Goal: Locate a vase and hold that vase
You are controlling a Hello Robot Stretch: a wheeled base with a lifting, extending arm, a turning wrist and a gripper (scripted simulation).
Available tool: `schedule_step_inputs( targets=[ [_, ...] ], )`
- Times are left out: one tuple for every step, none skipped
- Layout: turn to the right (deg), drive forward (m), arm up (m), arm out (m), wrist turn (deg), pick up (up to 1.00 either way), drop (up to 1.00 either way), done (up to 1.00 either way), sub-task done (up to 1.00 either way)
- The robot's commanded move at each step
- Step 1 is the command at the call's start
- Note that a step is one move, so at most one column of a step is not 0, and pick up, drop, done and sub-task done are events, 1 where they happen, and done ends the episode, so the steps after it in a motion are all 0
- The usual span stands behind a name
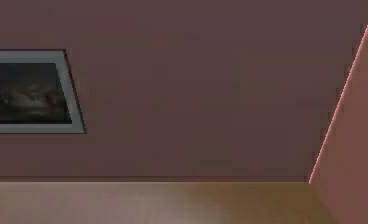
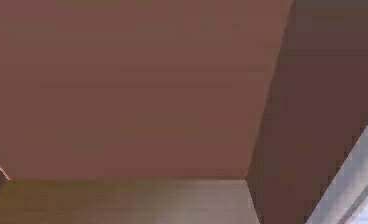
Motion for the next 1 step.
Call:
schedule_step_inputs(
  targets=[
    [45.0, 0.00, 0.00, 0.00, 0.0, 0.00, 0.00, 0.00, 0.00]
  ],
)
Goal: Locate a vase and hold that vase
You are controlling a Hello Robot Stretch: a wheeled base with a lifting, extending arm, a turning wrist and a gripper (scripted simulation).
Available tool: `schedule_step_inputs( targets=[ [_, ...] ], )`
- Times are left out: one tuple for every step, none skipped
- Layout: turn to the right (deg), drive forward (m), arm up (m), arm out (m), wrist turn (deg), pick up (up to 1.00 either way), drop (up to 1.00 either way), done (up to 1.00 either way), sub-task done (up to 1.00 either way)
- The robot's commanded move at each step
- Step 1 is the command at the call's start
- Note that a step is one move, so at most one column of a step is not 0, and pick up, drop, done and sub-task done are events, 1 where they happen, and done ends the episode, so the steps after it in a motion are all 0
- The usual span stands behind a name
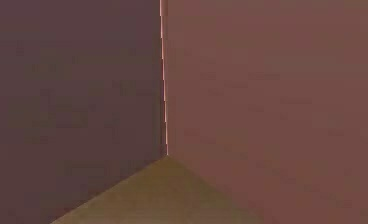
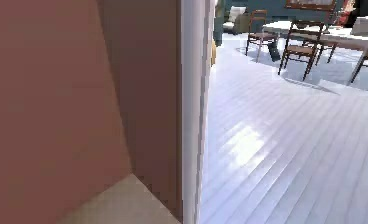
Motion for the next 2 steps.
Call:
schedule_step_inputs(
  targets=[
    [45.0, 0.00, 0.00, 0.00, 0.0, 0.00, 0.00, 0.00, 0.00],
    [45.0, 0.00, 0.00, 0.00, 0.0, 0.00, 0.00, 0.00, 0.00]
  ],
)
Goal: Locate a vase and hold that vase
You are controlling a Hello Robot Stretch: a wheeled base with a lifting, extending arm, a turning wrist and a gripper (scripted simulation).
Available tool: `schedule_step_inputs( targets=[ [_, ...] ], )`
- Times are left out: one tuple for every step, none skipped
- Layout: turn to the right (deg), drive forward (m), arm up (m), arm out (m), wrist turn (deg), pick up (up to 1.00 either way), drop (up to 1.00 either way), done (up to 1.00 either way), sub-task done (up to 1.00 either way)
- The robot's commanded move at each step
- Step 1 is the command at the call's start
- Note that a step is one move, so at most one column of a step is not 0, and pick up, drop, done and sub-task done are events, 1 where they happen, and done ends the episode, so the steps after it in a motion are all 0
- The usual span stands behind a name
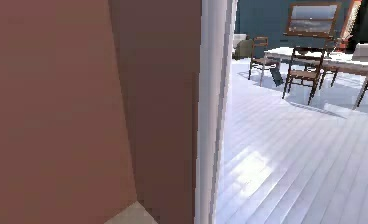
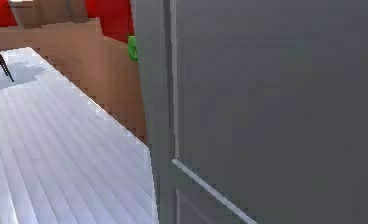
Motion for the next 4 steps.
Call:
schedule_step_inputs(
  targets=[
    [33.0, 0.00, 0.00, 0.00, 0.0, 0.00, 0.00, 0.00, 0.00],
    [0.0, 0.75, 0.00, 0.00, 0.0, 0.00, 0.00, 0.00, 0.00],
    [9.0, 0.00, 0.00, 0.00, 0.0, 0.00, 0.00, 0.00, 0.00],
    [0.0, 1.00, 0.00, 0.00, 0.0, 0.00, 0.00, 0.00, 0.00]
  ],
)
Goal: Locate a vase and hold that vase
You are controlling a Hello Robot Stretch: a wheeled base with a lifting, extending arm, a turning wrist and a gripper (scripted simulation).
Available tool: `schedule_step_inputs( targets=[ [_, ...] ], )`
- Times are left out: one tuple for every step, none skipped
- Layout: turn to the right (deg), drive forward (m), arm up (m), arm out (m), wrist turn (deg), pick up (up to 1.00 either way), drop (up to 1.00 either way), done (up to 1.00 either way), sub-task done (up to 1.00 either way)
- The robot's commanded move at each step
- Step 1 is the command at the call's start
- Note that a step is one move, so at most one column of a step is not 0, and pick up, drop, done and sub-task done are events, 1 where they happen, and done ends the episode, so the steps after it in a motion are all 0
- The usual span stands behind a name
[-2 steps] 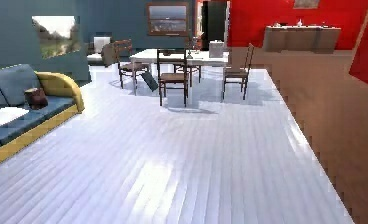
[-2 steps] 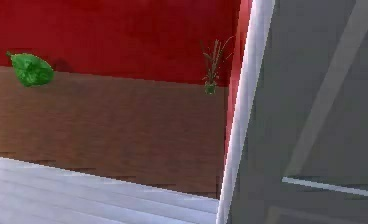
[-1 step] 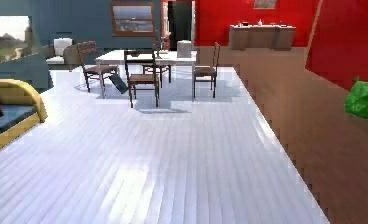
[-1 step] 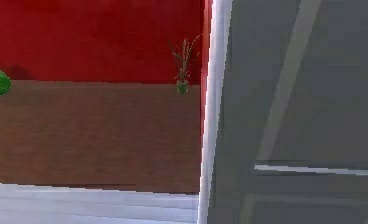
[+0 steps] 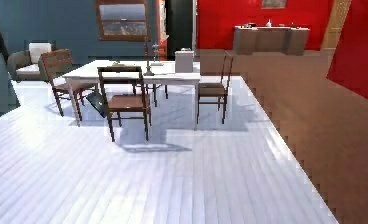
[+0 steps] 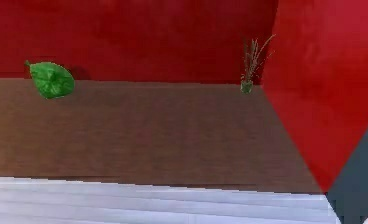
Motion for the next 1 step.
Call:
schedule_step_inputs(
  targets=[
    [0.0, 1.00, 0.00, 0.00, 0.0, 0.00, 0.00, 0.00, 0.00]
  ],
)
